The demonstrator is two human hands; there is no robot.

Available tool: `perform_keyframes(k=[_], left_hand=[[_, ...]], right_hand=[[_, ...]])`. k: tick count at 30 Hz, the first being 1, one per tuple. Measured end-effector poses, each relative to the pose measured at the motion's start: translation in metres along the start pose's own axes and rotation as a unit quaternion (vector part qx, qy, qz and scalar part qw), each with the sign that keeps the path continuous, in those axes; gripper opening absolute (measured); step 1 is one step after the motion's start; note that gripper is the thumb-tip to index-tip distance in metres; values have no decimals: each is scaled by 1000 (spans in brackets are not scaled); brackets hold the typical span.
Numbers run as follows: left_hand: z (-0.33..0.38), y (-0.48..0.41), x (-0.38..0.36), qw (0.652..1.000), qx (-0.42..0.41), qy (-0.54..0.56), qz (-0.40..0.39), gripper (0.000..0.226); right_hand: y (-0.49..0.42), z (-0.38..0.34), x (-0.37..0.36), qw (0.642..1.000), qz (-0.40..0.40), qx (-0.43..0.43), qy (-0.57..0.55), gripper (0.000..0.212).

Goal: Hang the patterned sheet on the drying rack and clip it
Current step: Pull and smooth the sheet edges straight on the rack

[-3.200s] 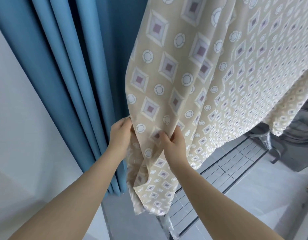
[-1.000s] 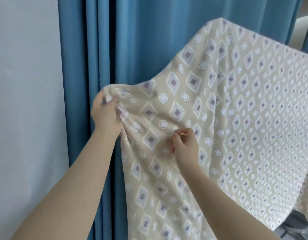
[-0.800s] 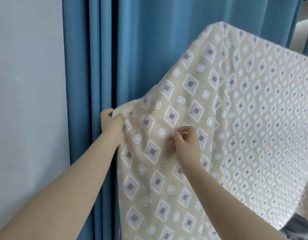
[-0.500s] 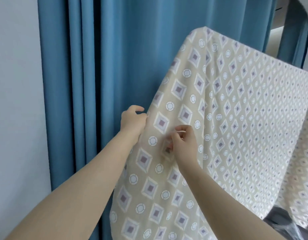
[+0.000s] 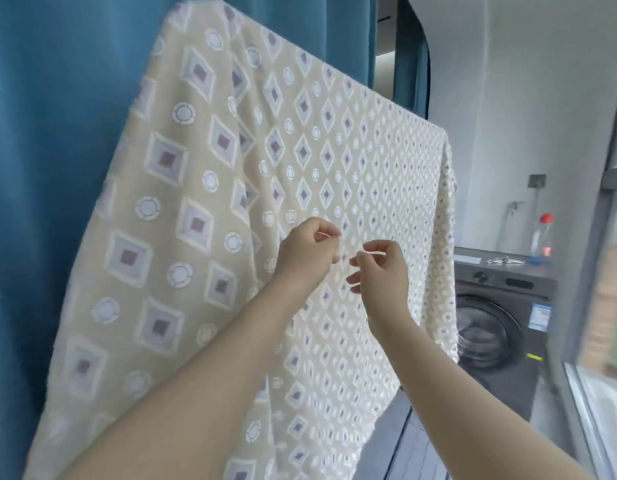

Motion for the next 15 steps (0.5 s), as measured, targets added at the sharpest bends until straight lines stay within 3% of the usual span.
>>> perform_keyframes(k=[7, 15], left_hand=[[-44, -74, -154, 994, 38, 41, -92, 16], [-88, -177, -329, 985, 104, 76, -115, 16]], right_hand=[[-79, 63, 131, 998, 31, -29, 44, 17], [-190, 135, 289, 988, 30, -123, 87, 13]])
Point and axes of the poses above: each hand's wrist, its own y-axis away from the middle knuckle, its own x-axis out of the back of the hand, z = x × y, the point moved 1 cm from there along -y, towards the middle knuckle, and after that the axes turned 10 degrees about -z, right-handed, at the moved point
